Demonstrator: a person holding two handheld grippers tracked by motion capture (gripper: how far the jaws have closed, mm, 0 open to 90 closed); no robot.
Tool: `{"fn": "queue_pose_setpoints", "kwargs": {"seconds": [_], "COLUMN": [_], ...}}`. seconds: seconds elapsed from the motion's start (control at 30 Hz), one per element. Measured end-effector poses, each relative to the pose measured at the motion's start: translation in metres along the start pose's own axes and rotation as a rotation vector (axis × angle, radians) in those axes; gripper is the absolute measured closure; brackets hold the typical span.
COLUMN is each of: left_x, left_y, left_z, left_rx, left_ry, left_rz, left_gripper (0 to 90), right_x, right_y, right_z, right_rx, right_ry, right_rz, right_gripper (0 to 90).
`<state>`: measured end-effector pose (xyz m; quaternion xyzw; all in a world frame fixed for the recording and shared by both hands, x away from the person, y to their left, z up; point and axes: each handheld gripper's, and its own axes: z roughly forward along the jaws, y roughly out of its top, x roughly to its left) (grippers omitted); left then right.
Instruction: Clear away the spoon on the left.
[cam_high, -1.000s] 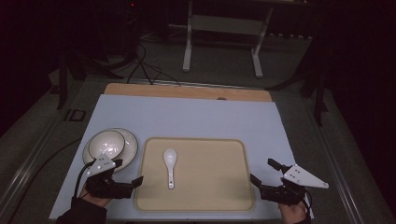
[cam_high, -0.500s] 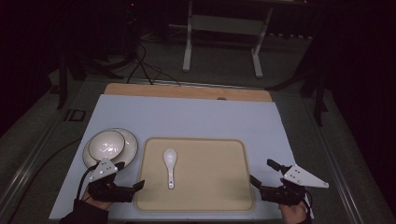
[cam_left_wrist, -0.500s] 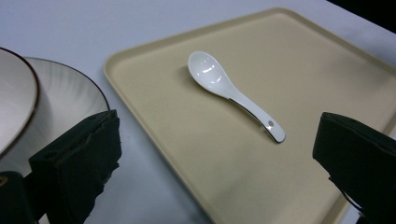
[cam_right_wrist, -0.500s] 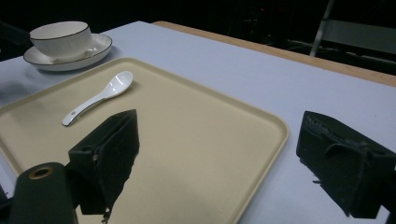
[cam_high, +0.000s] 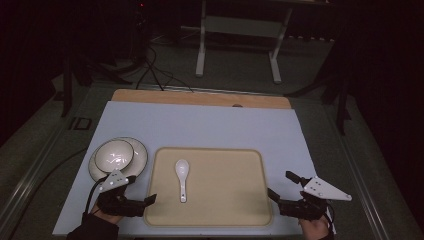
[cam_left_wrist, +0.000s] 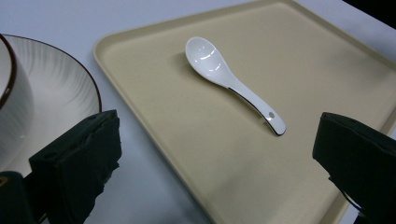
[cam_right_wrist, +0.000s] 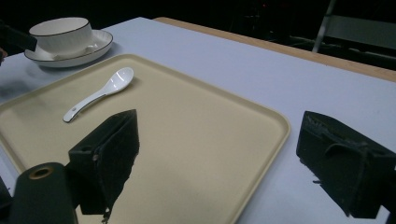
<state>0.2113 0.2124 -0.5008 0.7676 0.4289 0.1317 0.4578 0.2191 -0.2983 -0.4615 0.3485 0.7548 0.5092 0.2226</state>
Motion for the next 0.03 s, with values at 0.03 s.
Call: {"fn": "queue_pose_setpoints", "kwargs": {"seconds": [0.03], "left_x": [-0.0007], "left_y": [0.0005], "left_z": [-0.0006], "left_rx": [-0.007], "left_ry": [0.002], "left_rz": [0.005], "left_gripper": [1.8], "right_x": [-0.0001], "right_y": [0.0], "right_z": [0.0001], "right_rx": [0.0], "right_ry": [0.001], "right_rz": [0.0], "right_gripper": [13.2]}}
